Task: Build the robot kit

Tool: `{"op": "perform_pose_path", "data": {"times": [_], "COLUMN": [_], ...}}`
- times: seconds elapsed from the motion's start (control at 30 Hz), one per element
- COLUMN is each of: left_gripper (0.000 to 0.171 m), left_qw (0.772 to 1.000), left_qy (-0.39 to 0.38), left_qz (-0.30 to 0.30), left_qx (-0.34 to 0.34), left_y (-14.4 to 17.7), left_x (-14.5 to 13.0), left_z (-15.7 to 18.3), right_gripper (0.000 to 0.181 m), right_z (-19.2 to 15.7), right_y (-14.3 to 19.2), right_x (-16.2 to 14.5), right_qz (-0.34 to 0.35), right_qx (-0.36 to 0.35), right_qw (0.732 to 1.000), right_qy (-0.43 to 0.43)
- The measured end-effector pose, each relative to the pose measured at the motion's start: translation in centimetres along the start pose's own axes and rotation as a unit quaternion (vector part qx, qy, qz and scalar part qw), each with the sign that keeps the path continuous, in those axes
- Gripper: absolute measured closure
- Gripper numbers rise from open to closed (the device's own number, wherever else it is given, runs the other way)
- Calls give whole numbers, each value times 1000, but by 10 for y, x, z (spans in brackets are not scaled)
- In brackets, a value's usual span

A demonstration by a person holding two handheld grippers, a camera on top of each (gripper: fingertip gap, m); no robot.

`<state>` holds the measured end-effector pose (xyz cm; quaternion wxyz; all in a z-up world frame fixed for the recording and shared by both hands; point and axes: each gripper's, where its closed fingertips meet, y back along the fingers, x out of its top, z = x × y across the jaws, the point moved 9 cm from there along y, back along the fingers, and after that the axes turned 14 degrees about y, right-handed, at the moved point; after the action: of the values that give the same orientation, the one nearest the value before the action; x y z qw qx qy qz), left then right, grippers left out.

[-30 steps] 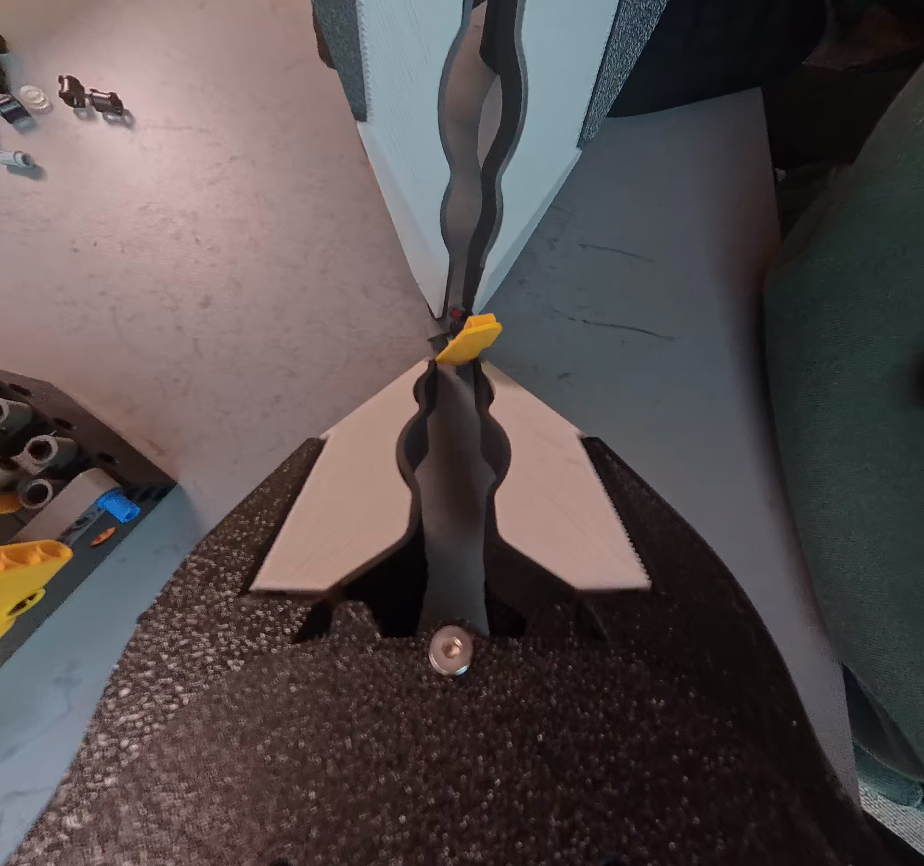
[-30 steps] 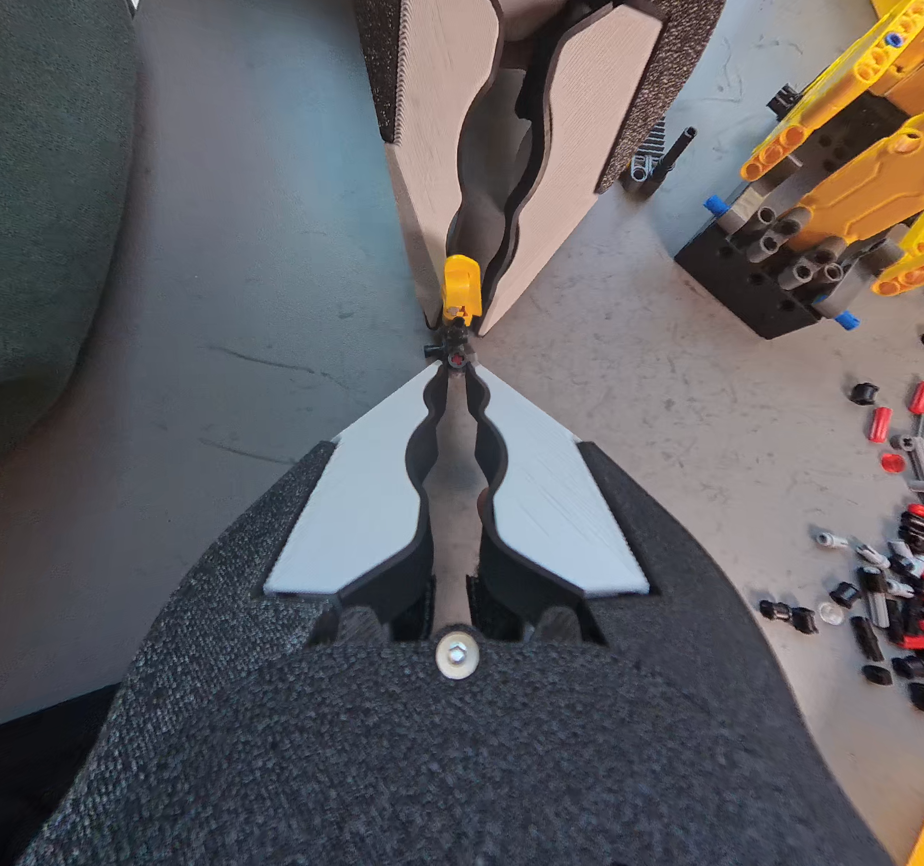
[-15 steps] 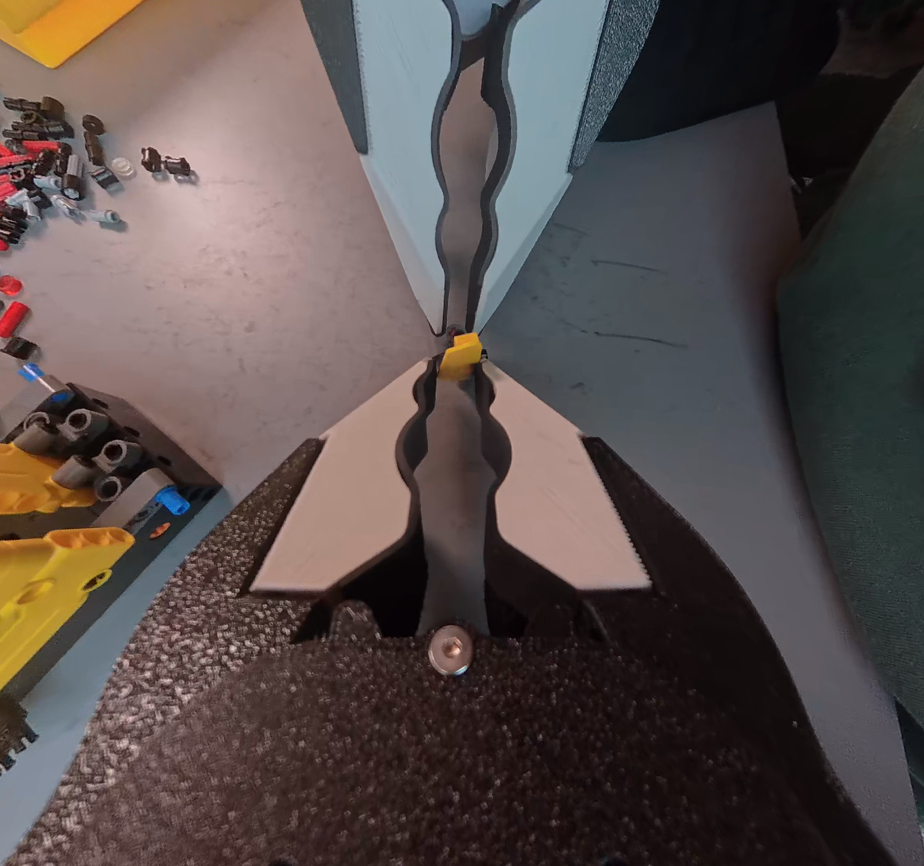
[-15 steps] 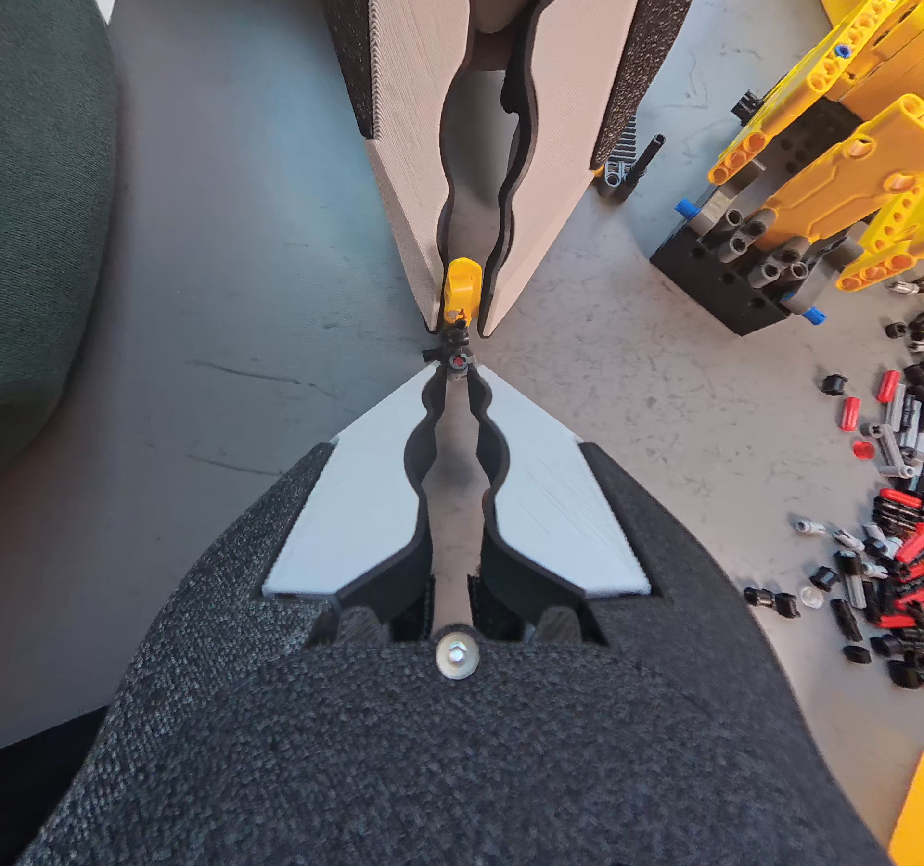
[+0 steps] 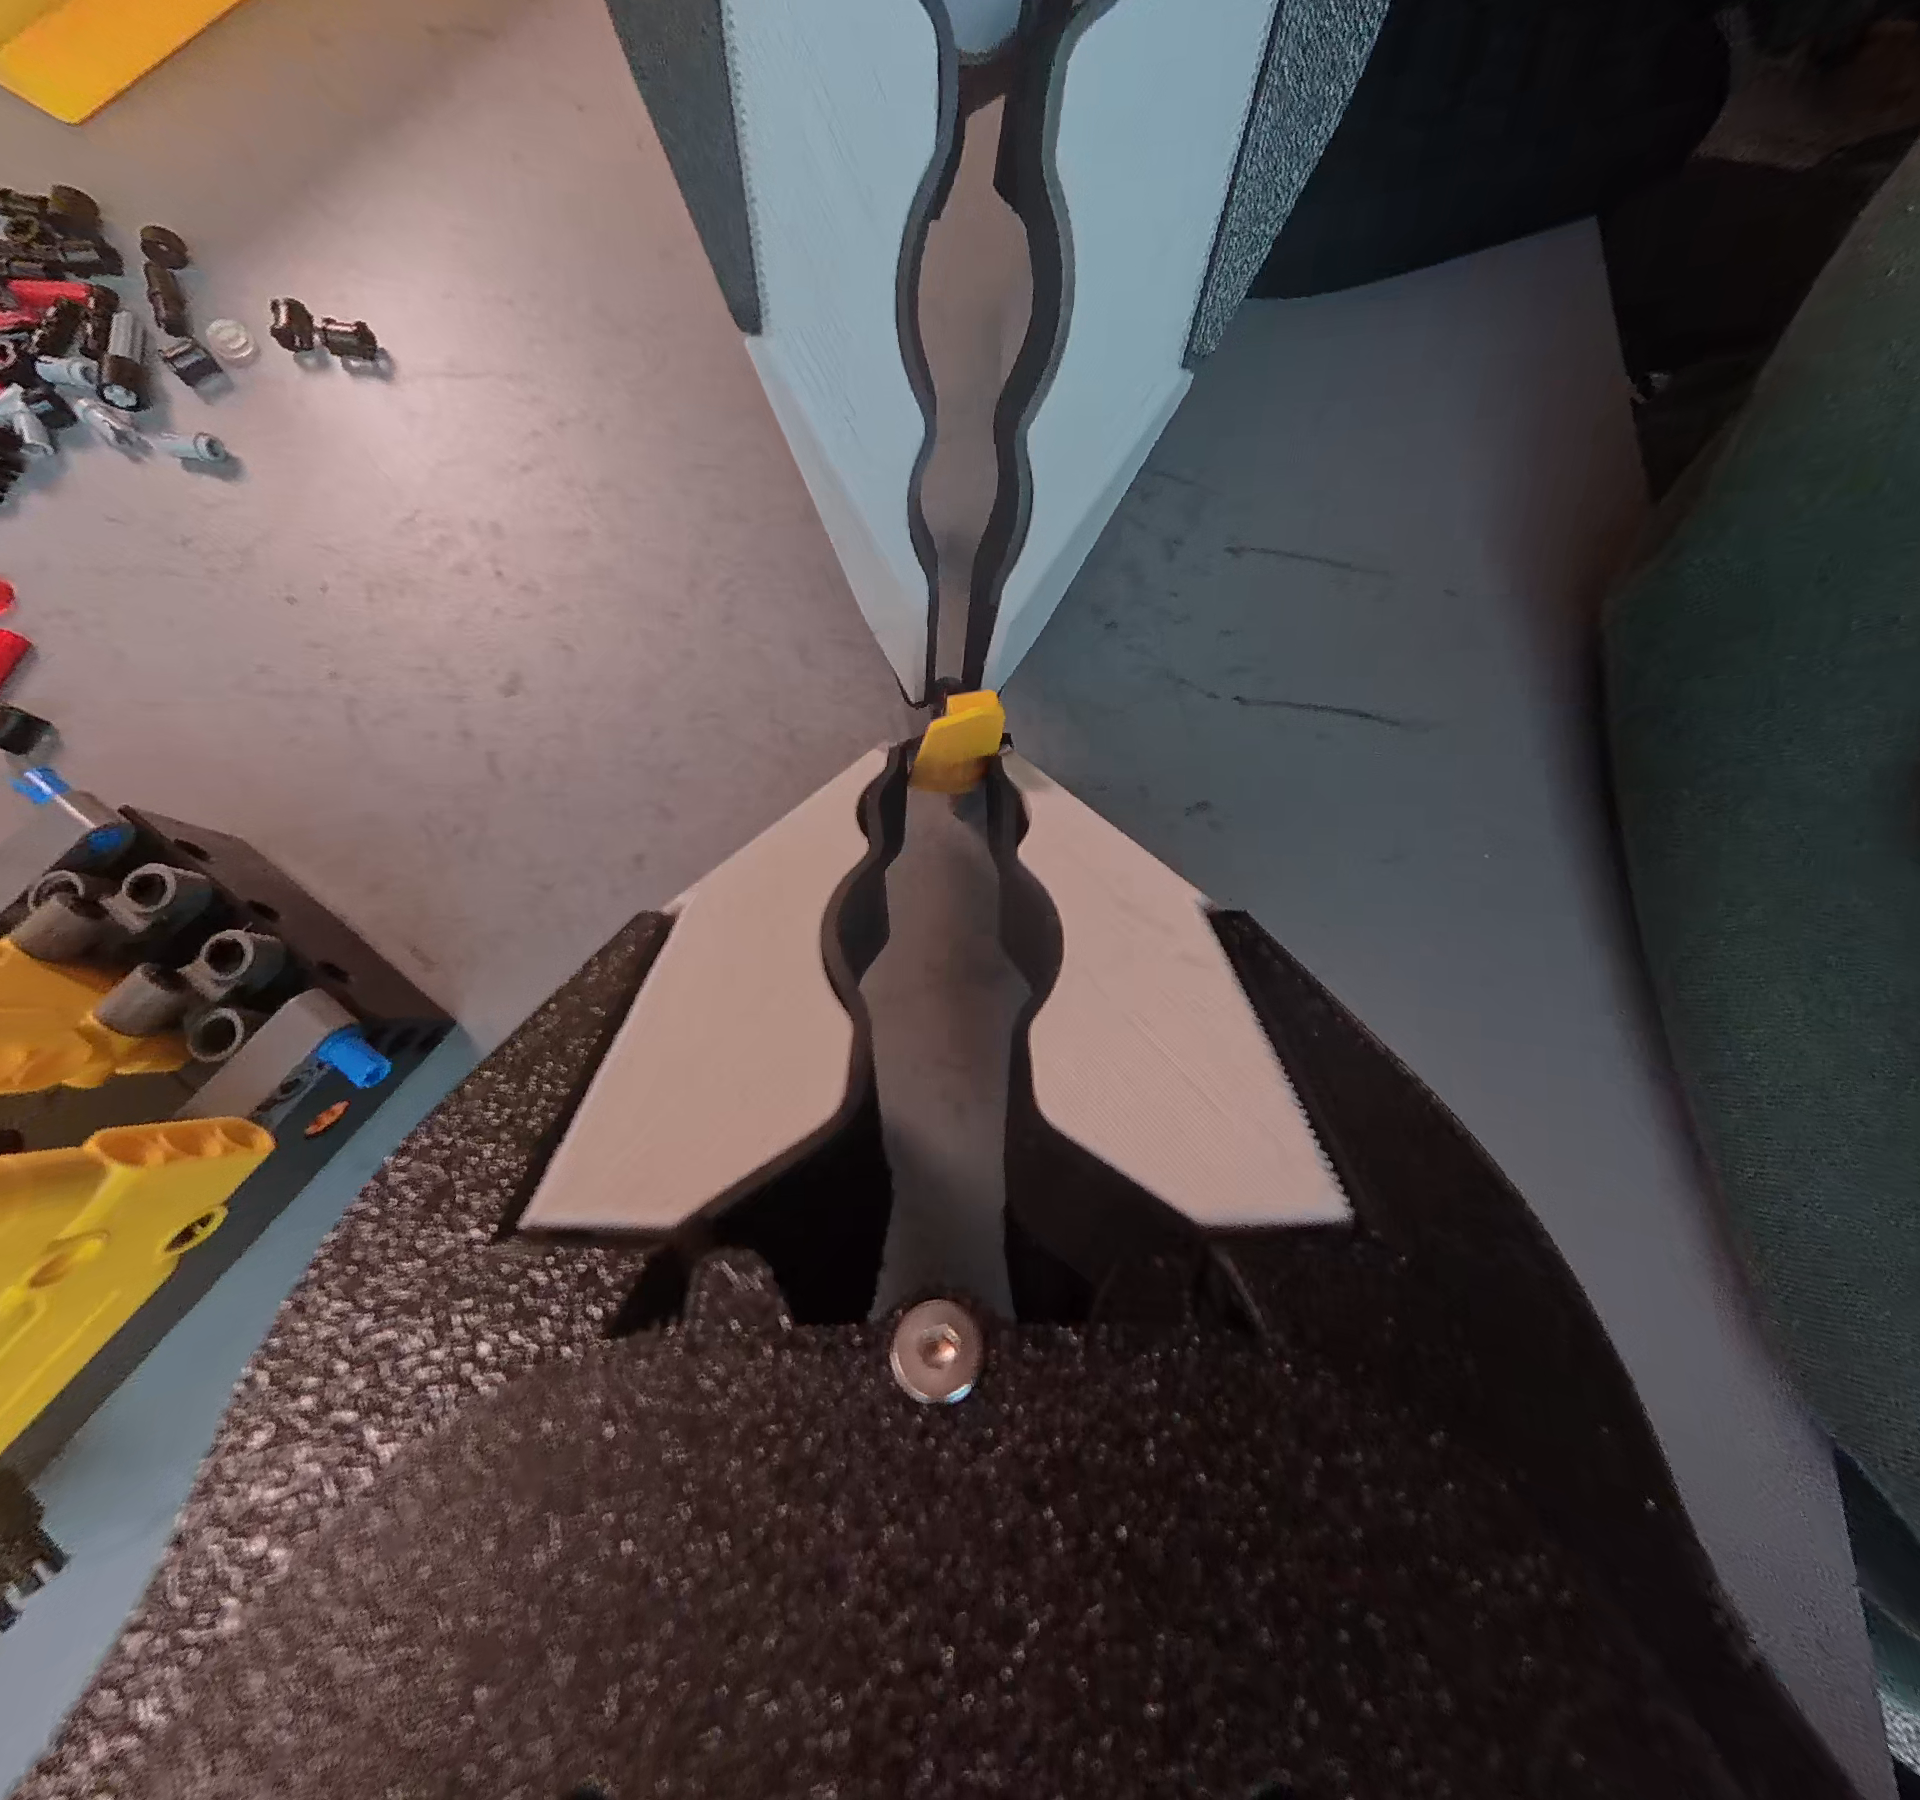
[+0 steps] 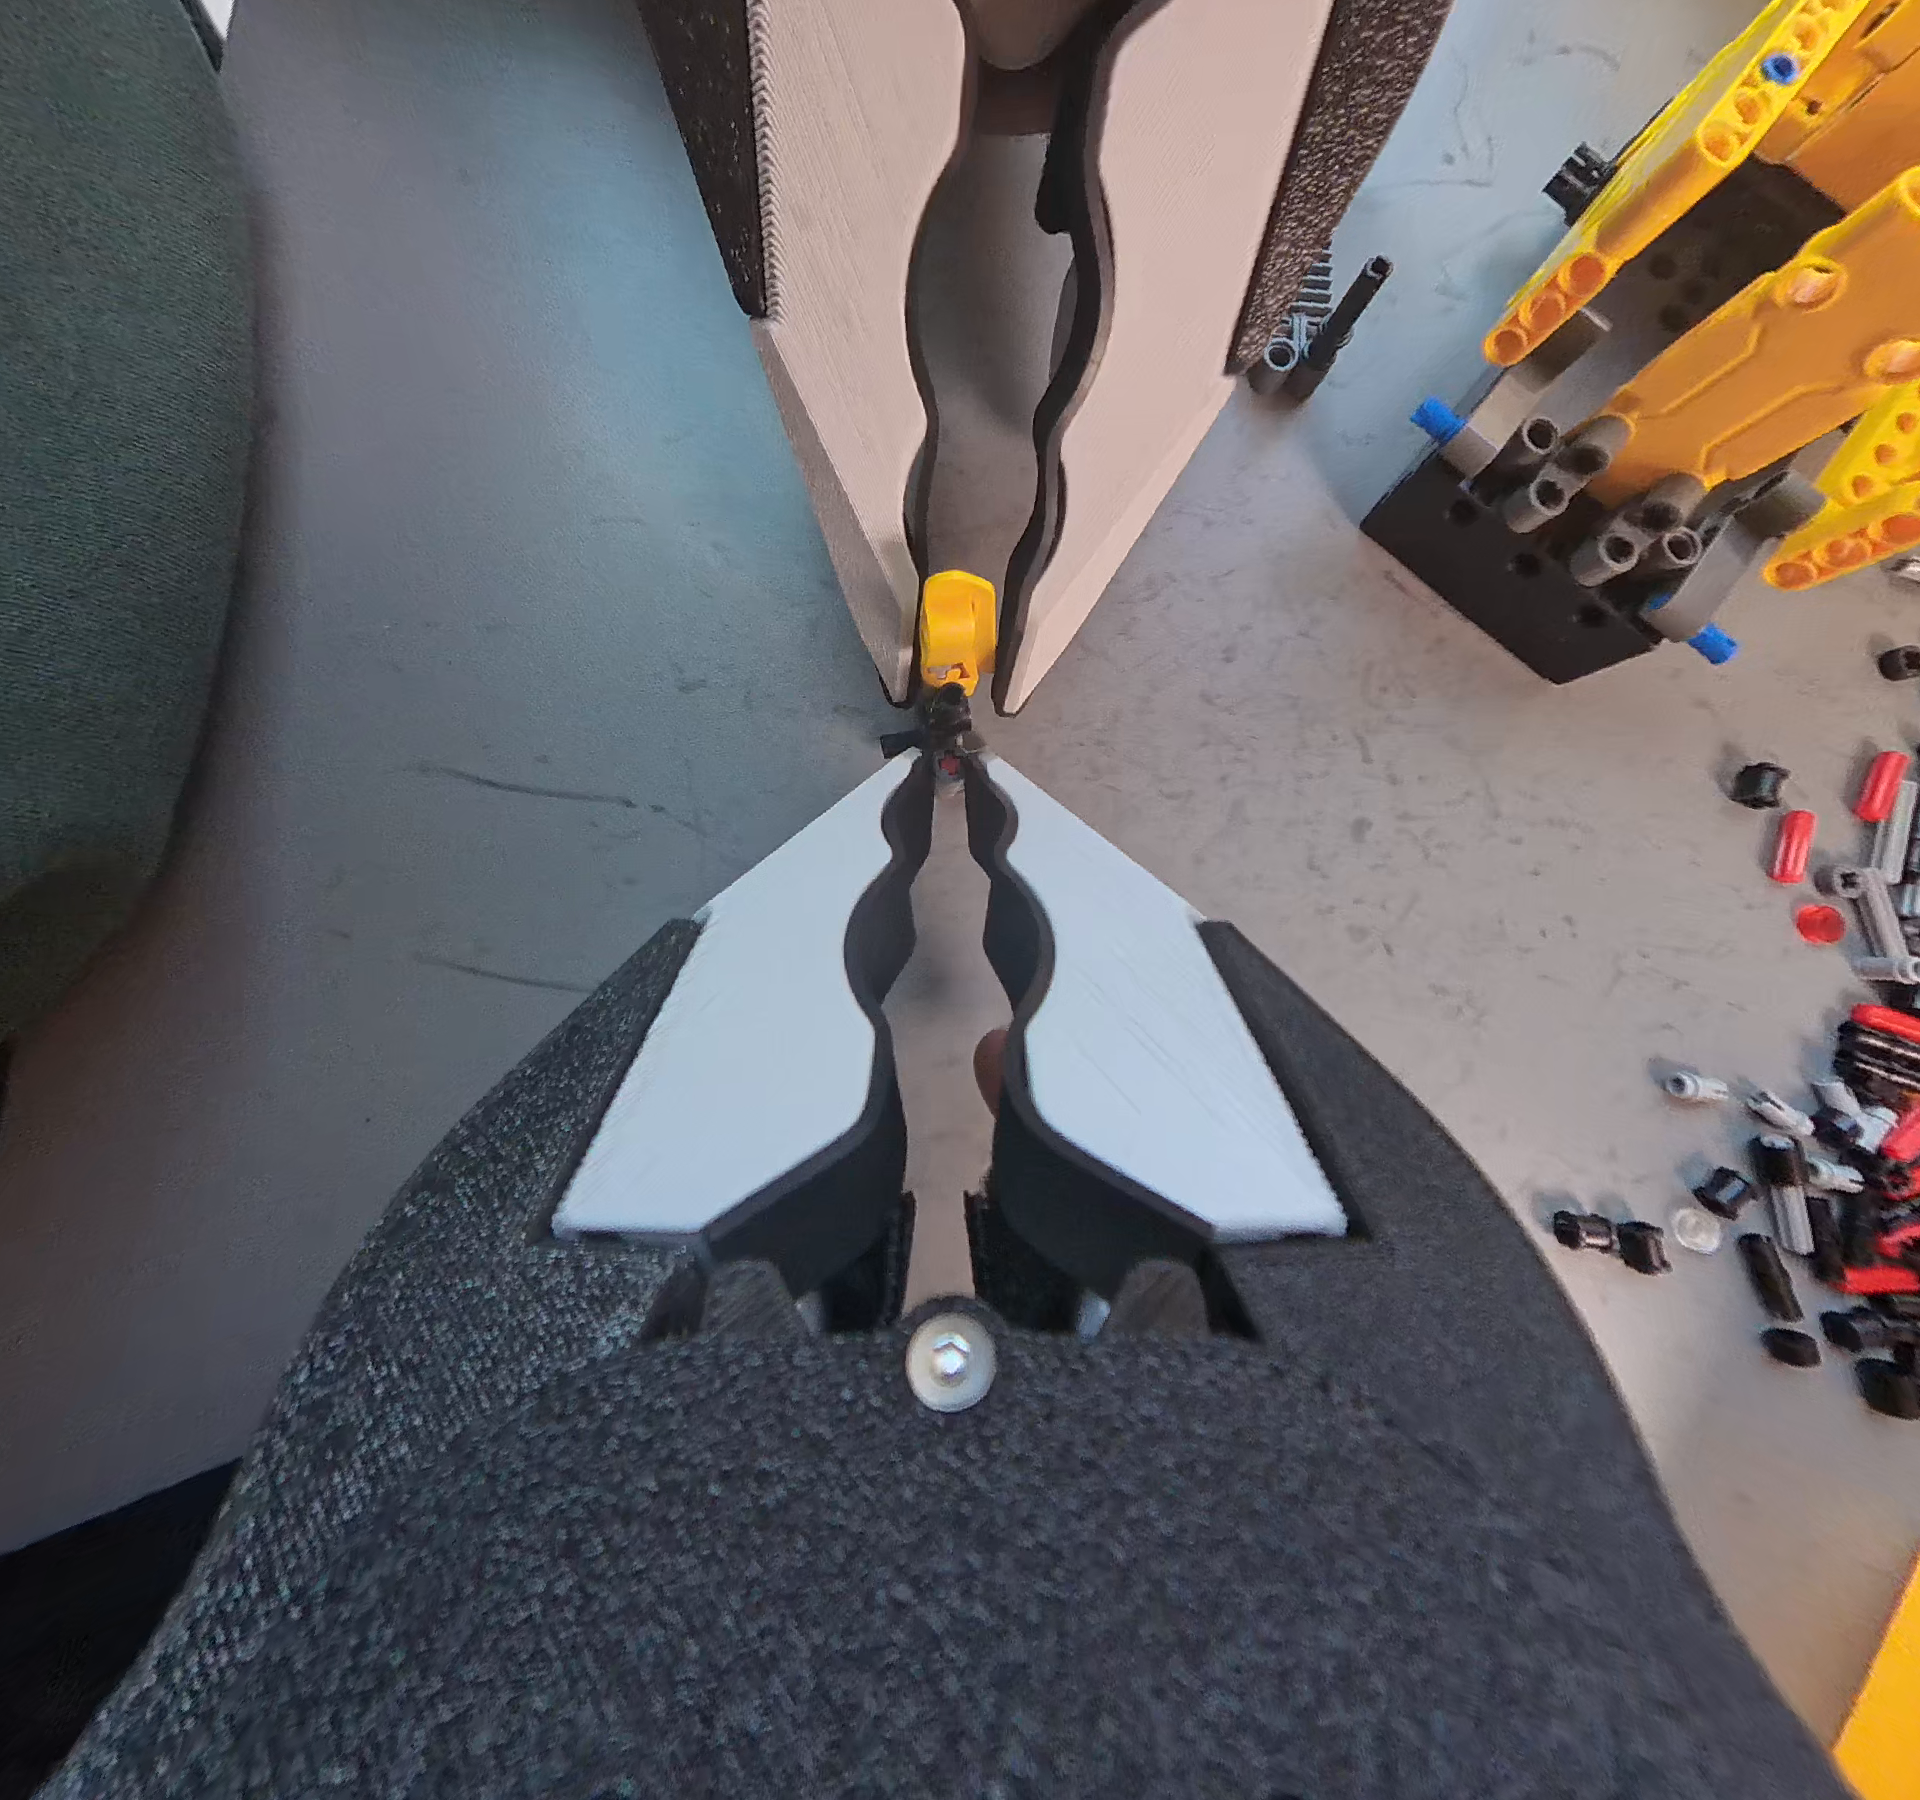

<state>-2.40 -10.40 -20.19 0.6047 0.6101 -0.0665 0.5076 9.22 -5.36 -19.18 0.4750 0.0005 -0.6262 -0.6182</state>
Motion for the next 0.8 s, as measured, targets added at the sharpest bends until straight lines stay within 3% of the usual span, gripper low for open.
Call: {"op": "perform_pose_path", "data": {"times": [0.37,0.5,0.67,0.8], "left_gripper": [158,158,157,157], "left_qw": [1000,1000,979,922], "left_qy": [20,-16,-149,-253], "left_qz": [4,21,109,179], "left_qx": [-12,-11,90,233], "left_y": [-2,0,17,31], "left_x": [0,-3,3,11], "left_z": [-1,-3,1,0], "right_gripper": [177,176,162,154], "right_z": [1,0,12,29], "right_y": [-1,-1,30,48], "right_x": [2,-5,-11,-13], "right_qz": [-18,35,123,237], "right_qx": [11,-6,-102,-134], "right_qw": [1000,999,987,955], "right_qy": [2,-4,-28,-114]}}
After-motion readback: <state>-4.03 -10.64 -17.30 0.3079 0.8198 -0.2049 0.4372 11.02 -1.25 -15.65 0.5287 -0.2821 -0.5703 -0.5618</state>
